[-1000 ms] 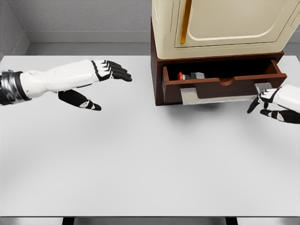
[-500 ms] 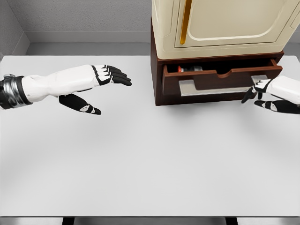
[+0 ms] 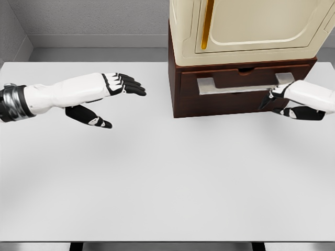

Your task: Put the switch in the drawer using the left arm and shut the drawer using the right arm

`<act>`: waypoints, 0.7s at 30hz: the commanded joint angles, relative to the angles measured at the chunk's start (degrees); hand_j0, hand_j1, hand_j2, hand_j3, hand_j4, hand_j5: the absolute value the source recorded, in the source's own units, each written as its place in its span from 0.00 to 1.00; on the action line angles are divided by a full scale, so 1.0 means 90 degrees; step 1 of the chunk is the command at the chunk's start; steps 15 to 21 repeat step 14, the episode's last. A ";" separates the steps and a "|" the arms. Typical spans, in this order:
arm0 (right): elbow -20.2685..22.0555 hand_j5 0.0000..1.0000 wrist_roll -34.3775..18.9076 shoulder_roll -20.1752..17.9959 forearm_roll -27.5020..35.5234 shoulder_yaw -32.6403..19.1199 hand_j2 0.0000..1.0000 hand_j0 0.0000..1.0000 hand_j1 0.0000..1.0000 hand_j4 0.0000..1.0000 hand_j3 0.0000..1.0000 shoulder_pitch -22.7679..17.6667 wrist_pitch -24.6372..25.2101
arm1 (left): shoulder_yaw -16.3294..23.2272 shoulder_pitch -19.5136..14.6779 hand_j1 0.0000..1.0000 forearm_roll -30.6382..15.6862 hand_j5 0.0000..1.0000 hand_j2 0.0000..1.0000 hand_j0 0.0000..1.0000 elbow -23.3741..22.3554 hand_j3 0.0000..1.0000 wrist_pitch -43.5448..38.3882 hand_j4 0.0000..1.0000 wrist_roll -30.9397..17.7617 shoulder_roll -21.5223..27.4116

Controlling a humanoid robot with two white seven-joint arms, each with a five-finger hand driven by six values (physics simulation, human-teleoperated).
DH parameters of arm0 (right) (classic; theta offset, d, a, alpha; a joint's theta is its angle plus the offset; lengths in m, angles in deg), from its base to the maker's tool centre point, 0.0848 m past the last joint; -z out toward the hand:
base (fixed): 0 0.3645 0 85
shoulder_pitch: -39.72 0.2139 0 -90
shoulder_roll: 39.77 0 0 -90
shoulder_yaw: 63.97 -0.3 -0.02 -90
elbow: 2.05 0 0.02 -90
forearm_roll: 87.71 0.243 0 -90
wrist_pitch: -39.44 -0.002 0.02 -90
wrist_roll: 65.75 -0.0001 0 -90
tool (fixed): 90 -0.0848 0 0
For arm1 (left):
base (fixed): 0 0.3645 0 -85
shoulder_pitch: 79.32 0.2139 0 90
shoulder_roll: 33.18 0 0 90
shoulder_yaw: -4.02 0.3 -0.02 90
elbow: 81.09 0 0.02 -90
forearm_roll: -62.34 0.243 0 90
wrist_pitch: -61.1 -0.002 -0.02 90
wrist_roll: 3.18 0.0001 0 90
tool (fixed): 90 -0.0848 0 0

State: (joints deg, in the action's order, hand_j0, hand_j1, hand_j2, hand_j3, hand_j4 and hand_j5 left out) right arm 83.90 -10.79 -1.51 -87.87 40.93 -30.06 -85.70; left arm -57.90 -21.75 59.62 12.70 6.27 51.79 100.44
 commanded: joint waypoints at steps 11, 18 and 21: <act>0.1271 0.60 0.0005 -0.0354 -0.0198 -0.0132 0.60 0.60 0.60 0.60 0.60 -0.0840 0.0015 | 0.0113 -0.0156 1.00 -0.0060 1.00 1.00 1.00 -0.0333 1.00 -0.0019 1.00 0.0003 0.0017; 0.1300 0.70 0.0005 -0.0345 -0.0198 -0.0112 0.70 0.70 0.70 0.70 0.70 -0.0908 0.0015 | 0.0122 -0.0147 1.00 -0.0040 1.00 1.00 1.00 -0.0724 1.00 -0.0019 1.00 0.0003 -0.0042; 0.1300 0.70 0.0005 -0.0345 -0.0198 -0.0112 0.70 0.70 0.70 0.70 0.70 -0.0908 0.0015 | 0.0122 -0.0147 1.00 -0.0040 1.00 1.00 1.00 -0.0724 1.00 -0.0019 1.00 0.0003 -0.0042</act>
